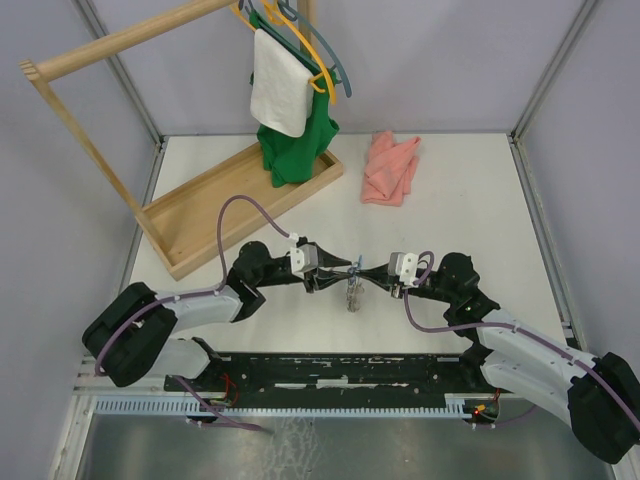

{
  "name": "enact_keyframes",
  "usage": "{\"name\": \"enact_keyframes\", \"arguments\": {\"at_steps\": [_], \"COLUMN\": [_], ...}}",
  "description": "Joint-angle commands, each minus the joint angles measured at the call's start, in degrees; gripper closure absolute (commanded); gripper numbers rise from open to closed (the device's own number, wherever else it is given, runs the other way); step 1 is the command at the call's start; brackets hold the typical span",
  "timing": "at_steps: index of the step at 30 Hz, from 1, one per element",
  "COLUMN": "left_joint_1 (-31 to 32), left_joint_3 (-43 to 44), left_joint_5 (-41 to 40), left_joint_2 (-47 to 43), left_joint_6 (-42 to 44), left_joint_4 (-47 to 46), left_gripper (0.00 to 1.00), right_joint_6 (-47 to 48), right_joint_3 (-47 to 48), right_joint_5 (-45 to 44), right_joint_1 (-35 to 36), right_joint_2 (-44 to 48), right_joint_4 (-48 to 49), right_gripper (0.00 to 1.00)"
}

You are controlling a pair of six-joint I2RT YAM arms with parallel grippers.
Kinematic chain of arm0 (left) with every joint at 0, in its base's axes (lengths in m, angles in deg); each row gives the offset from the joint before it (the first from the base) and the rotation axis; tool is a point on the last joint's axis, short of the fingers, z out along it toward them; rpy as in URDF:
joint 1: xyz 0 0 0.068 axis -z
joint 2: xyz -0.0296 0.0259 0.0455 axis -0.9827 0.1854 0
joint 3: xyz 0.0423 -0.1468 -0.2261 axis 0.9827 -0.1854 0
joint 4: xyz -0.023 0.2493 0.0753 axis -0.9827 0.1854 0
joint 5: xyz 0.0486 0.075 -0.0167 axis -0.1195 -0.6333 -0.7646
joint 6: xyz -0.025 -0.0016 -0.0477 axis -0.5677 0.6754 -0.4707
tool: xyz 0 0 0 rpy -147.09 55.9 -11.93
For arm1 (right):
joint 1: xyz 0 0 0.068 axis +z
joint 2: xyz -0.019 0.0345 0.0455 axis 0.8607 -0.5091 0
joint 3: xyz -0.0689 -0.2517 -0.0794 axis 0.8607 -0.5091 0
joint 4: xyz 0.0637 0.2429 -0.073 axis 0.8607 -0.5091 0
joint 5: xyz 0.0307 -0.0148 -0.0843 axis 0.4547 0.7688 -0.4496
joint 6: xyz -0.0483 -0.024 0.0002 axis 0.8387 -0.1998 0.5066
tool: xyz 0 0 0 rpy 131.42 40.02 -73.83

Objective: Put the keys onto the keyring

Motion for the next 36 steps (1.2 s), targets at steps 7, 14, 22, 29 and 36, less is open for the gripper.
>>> {"name": "enact_keyframes", "arguments": {"at_steps": [7,14,22,29,36], "left_joint_1": [0.1,0.1,1.0,6.2,7.7], "left_joint_3": [3.8,4.8,10.7,22.0,28.5], "left_joint_5": [4.9,5.1,-2.4,-11.6,-12.5], "left_joint_2": [2.1,-1.0,-9.4,-10.4,-9.1], "left_joint_6": [3.6,8.0,15.1,24.2,26.0], "left_joint_4": [0.2,9.2,35.4,60.2,68.6], "left_gripper": [0.76,0.97,0.97,0.97,0.97], "right_joint_6": [-1.0,-0.3,10.5,18.2,21.2], "right_joint_3": [2.2,3.5,10.3,17.6,21.5], "right_joint_5": [2.1,1.9,-2.1,-0.1,3.0], "right_joint_1": [0.0,0.0,0.0,0.0,0.1], "right_joint_2": [0.7,0.7,6.9,5.6,0.5], "right_joint_4": [4.1,1.2,-24.9,-38.6,-40.5], "right_gripper": [0.99,0.94,0.70,0.62,0.56]}}
